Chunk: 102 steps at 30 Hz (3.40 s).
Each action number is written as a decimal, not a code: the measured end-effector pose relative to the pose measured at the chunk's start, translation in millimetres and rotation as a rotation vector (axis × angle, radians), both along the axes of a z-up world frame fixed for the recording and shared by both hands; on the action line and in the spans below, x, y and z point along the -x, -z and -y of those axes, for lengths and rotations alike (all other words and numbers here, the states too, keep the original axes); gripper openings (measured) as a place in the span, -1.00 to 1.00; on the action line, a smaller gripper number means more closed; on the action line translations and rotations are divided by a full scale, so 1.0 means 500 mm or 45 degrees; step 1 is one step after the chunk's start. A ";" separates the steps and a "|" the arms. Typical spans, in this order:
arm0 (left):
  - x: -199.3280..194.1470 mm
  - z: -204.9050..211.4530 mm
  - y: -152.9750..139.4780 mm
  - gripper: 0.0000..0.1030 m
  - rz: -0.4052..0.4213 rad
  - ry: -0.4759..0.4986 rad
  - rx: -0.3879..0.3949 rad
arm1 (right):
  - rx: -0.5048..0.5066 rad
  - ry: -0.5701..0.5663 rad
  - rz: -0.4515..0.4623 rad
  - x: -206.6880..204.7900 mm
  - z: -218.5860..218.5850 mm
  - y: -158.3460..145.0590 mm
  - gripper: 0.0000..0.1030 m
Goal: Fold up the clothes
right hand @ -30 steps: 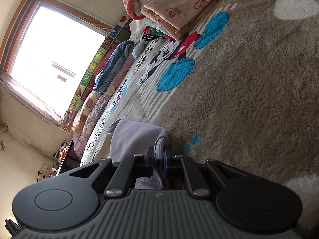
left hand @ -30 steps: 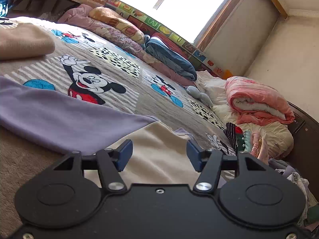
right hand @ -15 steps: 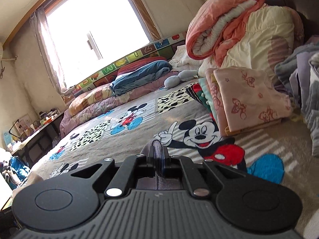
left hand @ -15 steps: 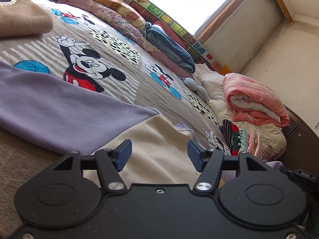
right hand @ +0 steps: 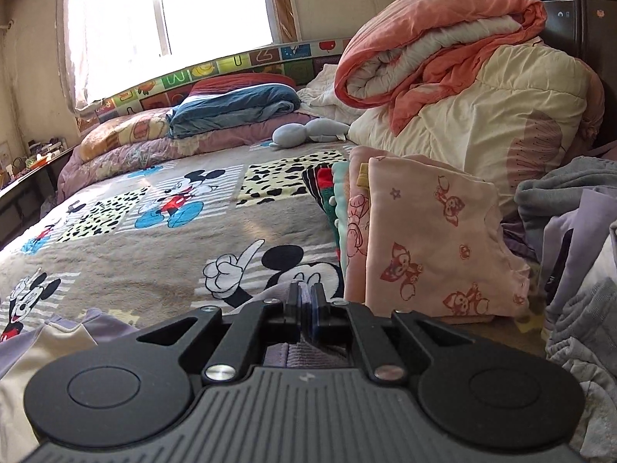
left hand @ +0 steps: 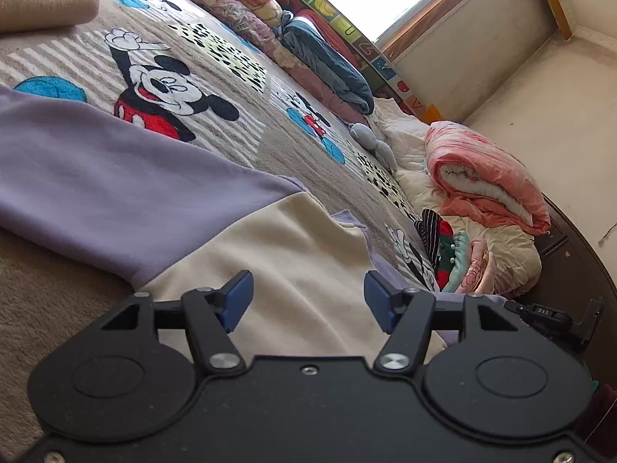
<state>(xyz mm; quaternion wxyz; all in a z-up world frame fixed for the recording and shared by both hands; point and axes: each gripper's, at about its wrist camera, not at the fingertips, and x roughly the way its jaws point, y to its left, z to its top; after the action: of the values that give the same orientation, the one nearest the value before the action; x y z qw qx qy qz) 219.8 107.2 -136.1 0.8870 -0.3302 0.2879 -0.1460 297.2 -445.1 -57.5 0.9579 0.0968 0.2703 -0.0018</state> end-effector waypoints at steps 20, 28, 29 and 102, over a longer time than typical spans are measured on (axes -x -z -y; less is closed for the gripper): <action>-0.003 -0.016 0.005 0.21 -0.030 0.015 0.032 | -0.262 0.264 -0.200 0.016 0.095 0.160 -0.25; 0.000 -0.027 0.003 0.21 -0.028 -0.010 0.022 | -0.304 0.225 -0.290 0.039 0.033 0.196 -0.49; 0.000 -0.030 0.004 0.21 -0.029 -0.014 0.022 | -0.262 0.216 -0.276 0.040 0.028 0.193 -0.53; -0.008 -0.055 -0.005 0.21 -0.017 -0.019 0.093 | -0.024 0.321 -0.071 0.119 -0.036 0.187 0.05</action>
<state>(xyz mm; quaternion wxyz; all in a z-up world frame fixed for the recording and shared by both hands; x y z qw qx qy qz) 223.7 134.8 -133.8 0.8734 -0.3656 0.2858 -0.1476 237.9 -427.0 -151.0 0.9412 0.1389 0.2825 -0.1224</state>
